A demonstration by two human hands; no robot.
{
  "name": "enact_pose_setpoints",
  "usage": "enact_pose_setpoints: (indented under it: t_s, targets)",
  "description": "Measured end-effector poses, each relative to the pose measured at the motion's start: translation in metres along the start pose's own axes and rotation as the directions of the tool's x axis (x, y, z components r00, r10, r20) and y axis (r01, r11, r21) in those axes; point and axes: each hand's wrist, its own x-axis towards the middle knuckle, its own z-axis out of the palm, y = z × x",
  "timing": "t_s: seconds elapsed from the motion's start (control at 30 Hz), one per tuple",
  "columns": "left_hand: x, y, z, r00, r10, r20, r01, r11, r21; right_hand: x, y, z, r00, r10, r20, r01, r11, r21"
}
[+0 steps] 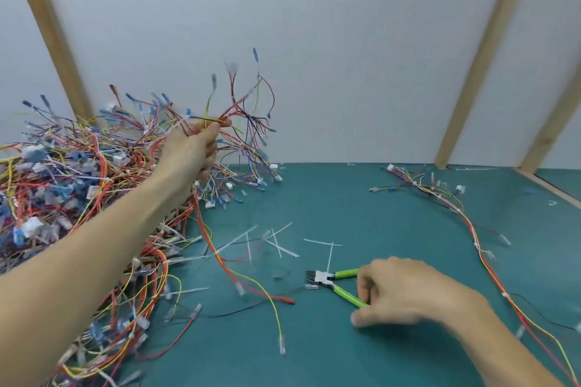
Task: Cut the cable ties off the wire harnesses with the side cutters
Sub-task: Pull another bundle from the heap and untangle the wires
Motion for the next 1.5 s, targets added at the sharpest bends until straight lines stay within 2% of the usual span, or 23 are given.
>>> enact_pose_setpoints:
  t_s: [0.07,0.17,0.27,0.5,0.57,0.6,0.63,0.67,0.7,0.73,0.77,0.83,0.9,0.97,1.0,1.07,1.13,1.2,1.23,1.33,1.4,1.47,1.5]
  targets:
    - [-0.002,-0.006,0.003,0.999,-0.01,0.044,0.003,0.989,0.146,0.003,-0.003,0.008,1.0,-0.017,-0.009,0.017,0.998,-0.063]
    - [-0.01,-0.025,0.013,0.998,-0.014,0.067,-0.013,0.923,0.385,0.018,-0.012,0.005,0.998,0.003,-0.056,-0.001,0.999,0.039]
    - [-0.022,-0.044,0.026,0.993,-0.037,0.113,-0.026,0.862,0.506,0.044,-0.024,0.005,0.984,0.053,-0.172,-0.036,0.994,0.106]
    - [-0.068,-0.065,0.042,0.975,-0.112,0.192,0.002,0.867,0.498,0.074,-0.023,-0.001,0.844,0.257,-0.47,-0.258,0.964,0.064]
    - [-0.077,-0.063,0.046,0.992,-0.02,0.128,-0.033,0.915,0.403,0.07,-0.03,-0.003,0.808,0.293,-0.512,-0.184,0.95,0.253]
    - [-0.079,-0.06,0.047,0.996,0.054,0.068,-0.074,0.939,0.337,0.066,-0.033,-0.006,0.841,0.288,-0.458,-0.038,0.876,0.481]
    - [-0.081,-0.055,0.049,0.987,0.16,0.019,-0.158,0.938,0.308,0.063,-0.037,-0.01,0.91,0.214,-0.355,0.13,0.665,0.735]
    - [-0.084,-0.051,0.05,0.957,0.291,0.005,-0.275,0.901,0.336,0.059,-0.041,-0.015,0.967,0.058,-0.247,0.213,0.347,0.913]
    - [-0.091,-0.048,0.054,0.911,0.41,0.049,-0.393,0.825,0.407,0.057,-0.042,-0.021,0.972,-0.126,-0.196,0.201,0.024,0.979]
    - [-0.1,-0.048,0.057,0.854,0.502,0.137,-0.495,0.702,0.513,0.057,-0.04,-0.026,0.948,-0.249,-0.2,0.144,-0.225,0.964]
    - [-0.11,-0.051,0.059,0.798,0.546,0.254,-0.563,0.527,0.637,0.057,-0.037,-0.03,0.923,-0.307,-0.231,0.1,-0.388,0.916]
    - [-0.124,-0.068,0.064,0.754,0.439,0.488,-0.601,0.162,0.783,0.06,-0.031,-0.034,0.92,-0.293,-0.262,0.078,-0.516,0.853]
    - [-0.131,-0.089,0.066,0.806,0.247,0.538,-0.571,0.085,0.816,0.063,-0.031,-0.031,0.933,-0.229,-0.278,0.152,-0.45,0.88]
    - [-0.135,-0.106,0.062,0.828,0.09,0.553,-0.56,0.096,0.823,0.066,-0.03,-0.019,0.936,-0.155,-0.316,0.256,-0.315,0.914]
    - [-0.137,-0.111,0.059,0.831,0.06,0.552,-0.556,0.099,0.826,0.067,-0.03,-0.014,0.936,-0.122,-0.33,0.284,-0.294,0.913]
    - [-0.136,-0.113,0.05,0.833,0.039,0.552,-0.553,0.095,0.828,0.069,-0.028,-0.011,0.943,-0.048,-0.328,0.297,-0.32,0.9]
    - [-0.124,-0.105,0.037,0.861,0.018,0.508,-0.508,0.015,0.861,0.073,-0.022,-0.011,0.954,0.05,-0.295,0.293,-0.36,0.886]
    - [-0.106,-0.088,0.021,0.892,0.046,0.45,-0.442,-0.128,0.888,0.081,-0.012,-0.011,0.964,0.136,-0.228,0.265,-0.431,0.863]
    - [-0.097,-0.076,0.012,0.904,0.102,0.416,-0.401,-0.144,0.905,0.084,-0.007,-0.01,0.967,0.158,-0.202,0.254,-0.481,0.839]
    - [-0.084,-0.045,-0.008,0.844,0.439,0.307,-0.341,-0.002,0.94,0.09,0.004,-0.007,0.961,0.168,-0.219,0.276,-0.58,0.767]
    - [-0.087,-0.04,-0.007,0.749,0.609,0.261,-0.361,0.046,0.931,0.091,0.007,-0.008,0.947,0.154,-0.284,0.316,-0.618,0.72]
    - [-0.099,-0.048,0.011,0.731,0.546,0.41,-0.461,-0.048,0.886,0.089,0.008,-0.01,0.935,0.164,-0.313,0.347,-0.598,0.722]
    - [-0.108,-0.059,0.021,0.768,0.378,0.517,-0.522,-0.097,0.847,0.088,0.007,-0.01,0.929,0.186,-0.321,0.368,-0.561,0.741]
